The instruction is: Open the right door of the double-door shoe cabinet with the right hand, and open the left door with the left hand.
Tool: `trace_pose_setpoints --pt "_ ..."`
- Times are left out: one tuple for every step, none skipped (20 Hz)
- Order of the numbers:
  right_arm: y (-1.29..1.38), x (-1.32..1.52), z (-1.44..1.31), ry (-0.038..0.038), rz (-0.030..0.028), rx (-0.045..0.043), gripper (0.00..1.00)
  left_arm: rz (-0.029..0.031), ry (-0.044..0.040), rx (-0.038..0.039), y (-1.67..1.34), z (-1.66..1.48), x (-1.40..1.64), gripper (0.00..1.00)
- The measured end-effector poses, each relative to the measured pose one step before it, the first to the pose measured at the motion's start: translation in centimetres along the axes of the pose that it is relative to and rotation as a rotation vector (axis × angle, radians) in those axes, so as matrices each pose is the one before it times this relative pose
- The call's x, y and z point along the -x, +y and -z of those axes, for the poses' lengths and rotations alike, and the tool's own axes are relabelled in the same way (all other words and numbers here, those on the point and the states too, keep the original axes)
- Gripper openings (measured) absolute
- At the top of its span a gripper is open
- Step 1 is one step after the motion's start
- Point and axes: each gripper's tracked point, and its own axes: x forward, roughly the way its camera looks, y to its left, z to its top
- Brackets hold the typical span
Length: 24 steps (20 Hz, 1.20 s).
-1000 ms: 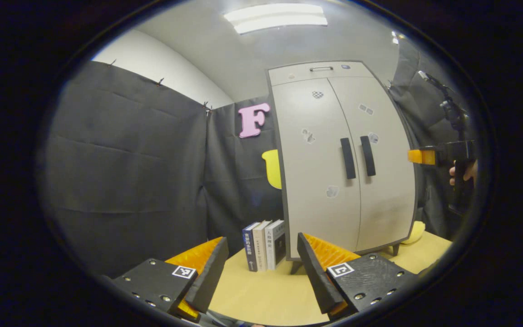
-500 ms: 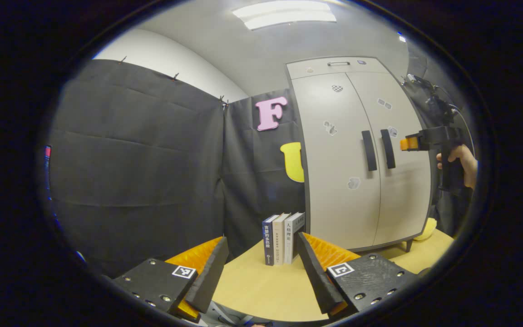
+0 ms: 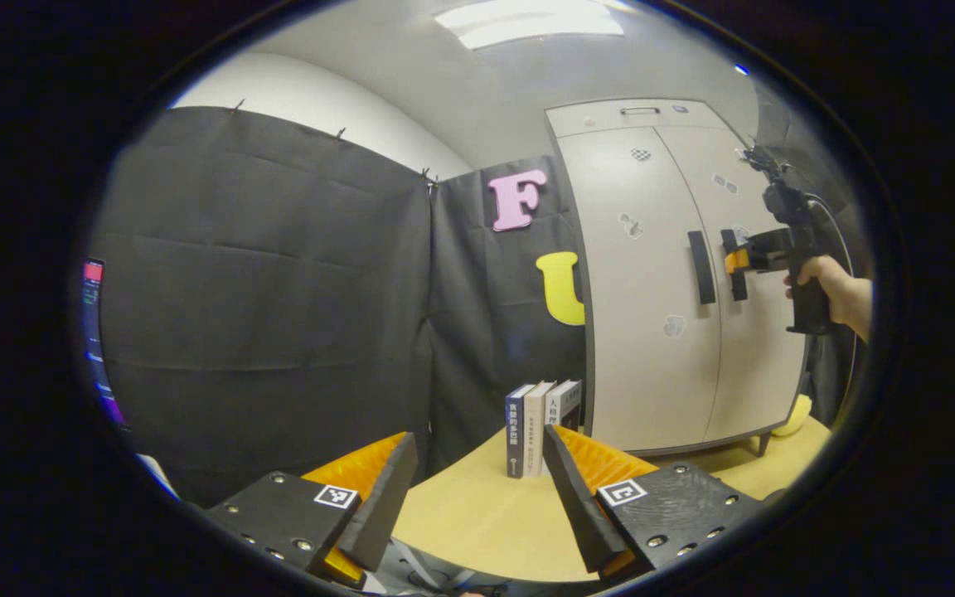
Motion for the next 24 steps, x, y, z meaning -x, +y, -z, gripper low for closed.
trace_pose_setpoints --pt "0.249 -0.511 0.029 0.01283 -0.00197 -0.00263 0.82 -0.00191 0.00262 -0.00316 -0.032 0.085 -0.084 0.89" --pt "0.352 -0.682 0.057 0.01184 -0.00682 0.00202 0.81 0.00004 0.00186 -0.00206 0.03 -0.004 0.051 0.89" --pt "0.177 -0.039 -0.145 0.00317 0.00335 0.00041 0.7 0.00085 0.00261 -0.00097 -0.167 0.29 -0.018 0.89" --pt "0.022 -0.547 -0.044 0.00531 0.0076 0.00452 0.58 0.00144 0.00207 0.00096 -0.071 0.135 -0.084 0.89" --pt "-0.017 -0.179 -0.084 0.00621 0.00591 0.00524 0.47 0.00243 0.00102 0.00207 0.038 0.029 0.172 0.89" --pt "0.12 -0.345 0.169 0.01131 0.00166 0.00796 0.46 0.00301 0.00083 0.00143 -0.001 -0.025 0.048 0.89" --pt "-0.533 -0.164 0.697 0.01095 0.0322 0.0197 0.47 0.00271 -0.00091 0.00058 -0.072 -0.084 -0.083 0.89" --pt "-0.102 -0.047 -0.645 0.00214 0.00011 0.00685 0.38 0.0015 -0.00295 0.00119 0.044 0.072 0.039 0.89" --pt "0.031 0.049 0.12 0.0089 -0.00225 0.00927 0.3 0.00143 -0.0025 0.00342 0.091 -0.061 -0.162 0.89" --pt "-0.125 -0.093 0.121 0.00796 0.0007 0.00763 0.25 0.00303 -0.00205 0.0045 -0.022 -0.03 0.14 0.89" --pt "0.007 0.899 -0.067 0.01029 -0.00837 -0.00754 0.14 0.00458 -0.00237 0.0043 -0.08 -0.016 0.007 0.89" --pt "0.034 -0.467 0.087 0.01633 -0.0115 -0.01005 0.16 0.00439 -0.00413 0.00238 -0.027 -0.211 0.007 0.89" --pt "0.042 0.226 -0.043 0.0016 -0.0131 -0.01289 0.16 0.00483 -0.00638 0.00035 -0.054 -0.2 0.026 0.89" --pt "0.023 0.381 0.185 0.0105 -0.01374 -0.00867 0.16 0.00503 -0.00583 -0.00091 -0.073 -0.263 0.001 0.89" --pt "0.088 0.51 0.024 0.00215 -0.01189 -0.00143 0.16 0.00547 -0.00441 -0.00182 -0.196 -0.158 0.086 0.89" --pt "-0.035 0.477 0.109 0.00131 -0.00945 0.00098 0.16 0.00609 -0.00362 -0.00071 -0.181 -0.248 0.04 0.89" --pt "0.011 0.643 0.001 -0.00113 -0.00729 0.00401 0.16 0.00666 -0.00173 0.00116 -0.093 -0.084 0.091 0.88" --pt "-0.086 0.711 0.061 -0.00251 -0.00784 0.00171 0.16 0.00744 -0.00024 0.00191 -0.142 -0.147 0.078 0.89" --pt "-0.141 0.616 0.075 0.00358 -0.01136 -0.00605 0.16 0.00912 -0.00059 0.00119 -0.137 -0.044 0.039 0.89" --pt "-0.057 0.655 0.074 0.00277 -0.01358 -0.00869 0.16 0.01025 -0.00091 -0.00014 -0.215 -0.188 0.087 0.89" --pt "-0.073 0.626 0.07 0.0062 -0.01472 -0.00598 0.16 0.01277 -0.00207 -0.00173 -0.409 -0.266 0.14 0.89" --pt "-0.055 0.535 0.088 0.00414 -0.01338 -0.00303 0.16 0.01125 -0.00232 -0.00249 -0.561 -0.258 0.065 0.89" --pt "-0.132 0.434 -0.011 0.00463 -0.01088 0.0016 0.16 0.01312 -0.00265 -0.00384 -1.014 -0.132 -0.234 0.89" --pt "-0.045 0.492 0.094 0.00221 -0.008 0.00423 0.16 0.01425 -0.00349 -0.00352 -1.157 0.095 -0.872 0.89"
